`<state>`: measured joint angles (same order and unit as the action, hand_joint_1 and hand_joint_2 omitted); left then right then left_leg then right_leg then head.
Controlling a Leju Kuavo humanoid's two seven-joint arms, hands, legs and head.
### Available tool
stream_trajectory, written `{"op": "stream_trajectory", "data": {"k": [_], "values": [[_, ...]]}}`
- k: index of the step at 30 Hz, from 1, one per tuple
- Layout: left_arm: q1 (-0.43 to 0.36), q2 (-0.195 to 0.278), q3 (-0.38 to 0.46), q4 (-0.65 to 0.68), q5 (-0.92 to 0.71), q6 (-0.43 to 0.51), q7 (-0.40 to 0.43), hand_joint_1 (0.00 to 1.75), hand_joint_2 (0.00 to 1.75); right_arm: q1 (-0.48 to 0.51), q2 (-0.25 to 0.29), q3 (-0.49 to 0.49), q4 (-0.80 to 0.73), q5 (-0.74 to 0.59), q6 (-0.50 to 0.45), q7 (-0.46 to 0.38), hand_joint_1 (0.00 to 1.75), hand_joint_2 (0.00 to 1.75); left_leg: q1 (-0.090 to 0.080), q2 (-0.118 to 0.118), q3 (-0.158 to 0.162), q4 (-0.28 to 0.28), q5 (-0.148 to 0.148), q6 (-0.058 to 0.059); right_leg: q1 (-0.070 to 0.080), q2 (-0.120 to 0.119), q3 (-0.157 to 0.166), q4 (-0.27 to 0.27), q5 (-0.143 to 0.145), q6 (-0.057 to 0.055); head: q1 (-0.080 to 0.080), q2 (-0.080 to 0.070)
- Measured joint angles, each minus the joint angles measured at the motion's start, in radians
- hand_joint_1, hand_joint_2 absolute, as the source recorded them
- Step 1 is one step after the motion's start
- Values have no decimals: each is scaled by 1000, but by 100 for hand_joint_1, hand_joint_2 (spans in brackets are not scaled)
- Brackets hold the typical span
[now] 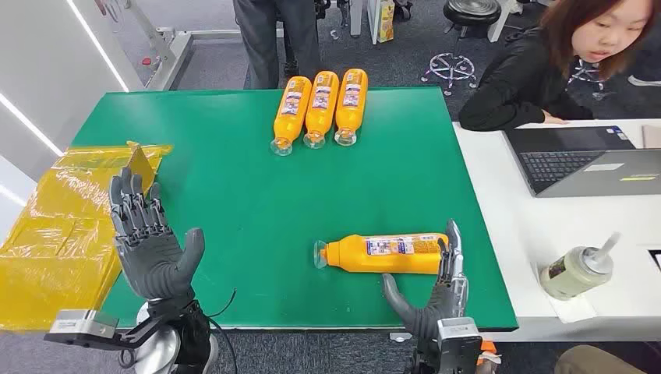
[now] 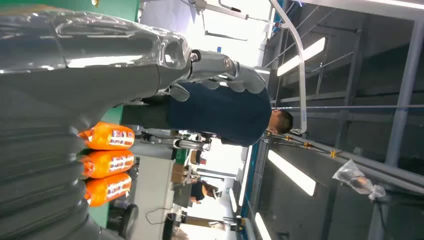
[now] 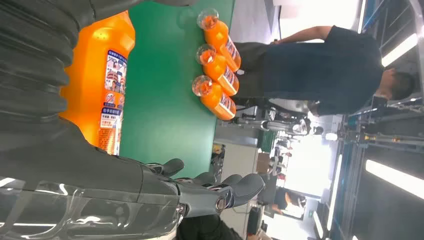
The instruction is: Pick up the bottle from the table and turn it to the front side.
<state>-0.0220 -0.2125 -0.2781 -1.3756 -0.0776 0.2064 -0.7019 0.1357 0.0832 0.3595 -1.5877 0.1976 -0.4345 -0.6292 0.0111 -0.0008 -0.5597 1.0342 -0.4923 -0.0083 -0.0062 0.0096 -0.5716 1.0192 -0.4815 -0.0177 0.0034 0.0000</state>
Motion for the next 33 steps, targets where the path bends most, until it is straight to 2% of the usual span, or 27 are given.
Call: {"op": "stream_trajectory", "data": {"k": [9, 18, 27, 30, 33], "values": [[9, 0, 0, 9, -18, 0, 0, 0, 175, 1, 8, -11, 9, 26, 14, -10, 0, 175, 0, 0, 0, 0, 0, 0, 0, 0, 0, 0, 0, 0, 0, 0], [9, 0, 2, 27, -91, 49, 0, 0, 175, 0, 7, -39, 11, 156, -22, 25, 0, 175, 0, 0, 0, 0, 0, 0, 0, 0, 0, 0, 0, 0, 0, 0], [-6, -1, 5, 61, -101, 35, 0, 0, 175, 1, 2, -53, -8, 166, -25, 20, 0, 175, 0, 0, 0, 0, 0, 0, 0, 0, 0, 0, 0, 0, 0, 0], [-14, -1, 5, 75, -107, 33, 0, 0, 175, 0, -2, -53, -9, 219, -33, 56, 0, 175, 0, 0, 0, 0, 0, 0, 0, 0, 0, 0, 0, 0, 0, 0], [-21, 0, 5, 87, -130, 35, 0, 0, 175, -3, -22, -56, -15, 365, 4, 139, 0, 175, 0, 0, 0, 0, 0, 0, 0, 0, 0, 0, 0, 0, 0, 0]]}}
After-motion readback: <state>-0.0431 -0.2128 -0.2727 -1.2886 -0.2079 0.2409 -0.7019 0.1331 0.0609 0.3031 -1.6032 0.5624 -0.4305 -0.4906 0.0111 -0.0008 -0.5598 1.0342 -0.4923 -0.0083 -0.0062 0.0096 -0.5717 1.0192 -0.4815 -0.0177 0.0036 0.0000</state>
